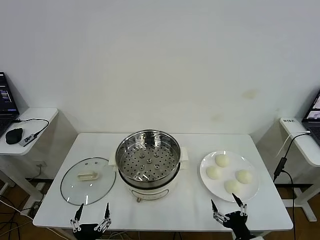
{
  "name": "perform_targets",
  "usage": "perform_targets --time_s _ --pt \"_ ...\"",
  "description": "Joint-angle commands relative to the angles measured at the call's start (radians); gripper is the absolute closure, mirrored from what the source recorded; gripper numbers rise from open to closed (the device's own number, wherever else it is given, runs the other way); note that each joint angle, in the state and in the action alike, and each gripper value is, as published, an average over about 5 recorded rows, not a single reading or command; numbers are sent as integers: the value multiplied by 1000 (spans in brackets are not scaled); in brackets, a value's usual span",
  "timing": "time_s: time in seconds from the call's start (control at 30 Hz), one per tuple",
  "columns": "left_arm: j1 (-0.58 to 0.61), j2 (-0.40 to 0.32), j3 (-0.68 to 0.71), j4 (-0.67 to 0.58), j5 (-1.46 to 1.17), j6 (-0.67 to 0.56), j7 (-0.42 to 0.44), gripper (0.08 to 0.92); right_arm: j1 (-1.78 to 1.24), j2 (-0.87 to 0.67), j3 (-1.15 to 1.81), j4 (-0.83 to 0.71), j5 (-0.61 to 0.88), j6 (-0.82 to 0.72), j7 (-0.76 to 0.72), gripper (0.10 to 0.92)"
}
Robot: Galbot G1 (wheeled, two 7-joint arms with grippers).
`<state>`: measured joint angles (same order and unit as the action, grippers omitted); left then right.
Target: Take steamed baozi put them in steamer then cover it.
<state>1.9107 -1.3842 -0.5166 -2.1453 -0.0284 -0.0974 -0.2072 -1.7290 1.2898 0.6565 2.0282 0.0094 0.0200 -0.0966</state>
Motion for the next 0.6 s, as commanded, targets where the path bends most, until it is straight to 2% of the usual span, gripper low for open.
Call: perform_targets --time_s 0.03,0.2,0.37,0.6 --pt "-9 6 6 -30 17 62 -3 177 152 -93 49 -40 -199 -44 25 203" --pt "-40 14 5 -39 50 78 -9 177 307 -209 63 -110 -357 -99 -18 203" --pt "-68 28 4 -53 88 104 -26 177 472 -379 32 -209 -505 -122 -137 203" --pt "-86 39 -6 -75 107 145 -39 177 721 -610 -136 -366 -589 -103 -466 203"
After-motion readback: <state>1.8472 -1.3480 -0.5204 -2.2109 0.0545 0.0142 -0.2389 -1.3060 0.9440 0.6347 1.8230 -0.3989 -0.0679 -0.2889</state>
